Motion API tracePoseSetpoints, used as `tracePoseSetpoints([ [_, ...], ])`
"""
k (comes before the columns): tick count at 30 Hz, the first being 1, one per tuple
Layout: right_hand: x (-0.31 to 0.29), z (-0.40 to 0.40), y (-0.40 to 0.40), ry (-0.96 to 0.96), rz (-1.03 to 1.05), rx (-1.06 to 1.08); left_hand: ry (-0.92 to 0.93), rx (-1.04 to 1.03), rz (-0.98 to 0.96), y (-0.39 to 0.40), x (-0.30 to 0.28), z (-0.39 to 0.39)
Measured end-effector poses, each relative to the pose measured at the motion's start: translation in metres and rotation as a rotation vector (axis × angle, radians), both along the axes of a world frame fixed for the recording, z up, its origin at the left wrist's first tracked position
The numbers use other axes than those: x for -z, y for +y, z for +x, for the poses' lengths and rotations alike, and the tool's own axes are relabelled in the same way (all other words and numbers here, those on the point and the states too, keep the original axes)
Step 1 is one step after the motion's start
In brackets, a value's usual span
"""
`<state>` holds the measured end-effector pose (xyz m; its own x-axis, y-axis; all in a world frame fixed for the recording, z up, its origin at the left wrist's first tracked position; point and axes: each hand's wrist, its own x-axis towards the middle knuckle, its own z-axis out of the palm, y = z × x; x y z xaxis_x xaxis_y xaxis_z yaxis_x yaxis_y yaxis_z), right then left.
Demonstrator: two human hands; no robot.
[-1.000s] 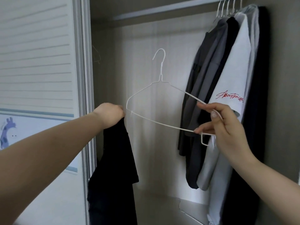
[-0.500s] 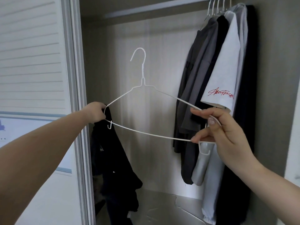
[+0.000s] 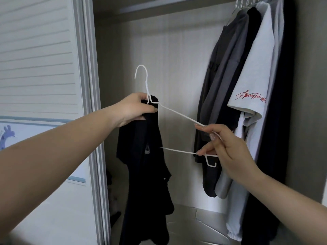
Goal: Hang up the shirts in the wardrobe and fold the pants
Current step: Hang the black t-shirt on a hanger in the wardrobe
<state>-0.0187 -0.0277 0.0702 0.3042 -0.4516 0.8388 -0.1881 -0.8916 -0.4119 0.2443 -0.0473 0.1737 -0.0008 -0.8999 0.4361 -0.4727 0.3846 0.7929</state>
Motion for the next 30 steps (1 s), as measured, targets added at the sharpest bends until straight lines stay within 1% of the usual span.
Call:
tracePoseSetpoints([
  [2,0.001,-0.003,-0.004,0.018,-0.028,0.042,0.083,0.038,-0.016,-0.001,-0.002,-0.003],
  [5,0.0,-0.011,-0.01,0.068,-0.07,0.125,0.081,-0.014,-0.071,-0.003,0.001,-0.002],
  [7,-0.003,-0.017,-0.014,0.108,-0.134,0.19,0.101,0.012,-0.045,-0.004,0.006,-0.001],
  [8,-0.004,-0.019,-0.015,0.156,-0.195,0.269,0.135,0.042,-0.024,-0.004,0.008,-0.001],
  [10,-0.005,-0.021,-0.016,0.308,-0.384,0.512,0.219,0.063,-0.017,-0.006,0.01,-0.002],
  [12,-0.003,-0.021,-0.014,0.424,-0.655,0.687,0.271,0.009,-0.058,-0.008,0.011,-0.005],
  [13,0.0,-0.017,-0.011,0.455,-0.799,0.702,0.281,-0.028,-0.083,-0.009,0.011,-0.006],
  [15,0.007,-0.009,-0.005,0.503,-1.02,0.634,0.283,-0.079,-0.114,-0.011,0.011,-0.007],
  [16,0.011,-0.004,-0.004,0.541,-1.072,0.62,0.281,-0.096,-0.12,-0.012,0.012,-0.006],
  [18,0.015,0.003,-0.002,0.613,-1.09,0.69,0.277,-0.128,-0.131,-0.011,0.013,-0.002],
  [20,0.016,0.009,-0.001,0.642,-1.076,0.759,0.282,-0.152,-0.148,-0.01,0.013,0.002],
  [21,0.017,0.013,0.0,0.651,-1.062,0.736,0.287,-0.162,-0.157,-0.01,0.014,0.003],
  [23,0.022,0.025,0.002,0.668,-0.996,0.614,0.297,-0.176,-0.169,-0.009,0.014,0.005],
  [24,0.025,0.033,0.002,0.678,-0.879,0.554,0.303,-0.179,-0.17,-0.009,0.014,0.005],
  [27,0.035,0.06,-0.004,0.782,-0.203,0.402,0.34,-0.181,-0.168,-0.006,0.014,0.006],
  [28,0.039,0.07,-0.009,0.785,-0.027,0.328,0.358,-0.181,-0.166,-0.005,0.014,0.006],
  [30,0.049,0.087,-0.02,0.689,0.166,0.158,0.388,-0.176,-0.167,-0.003,0.014,0.007],
])
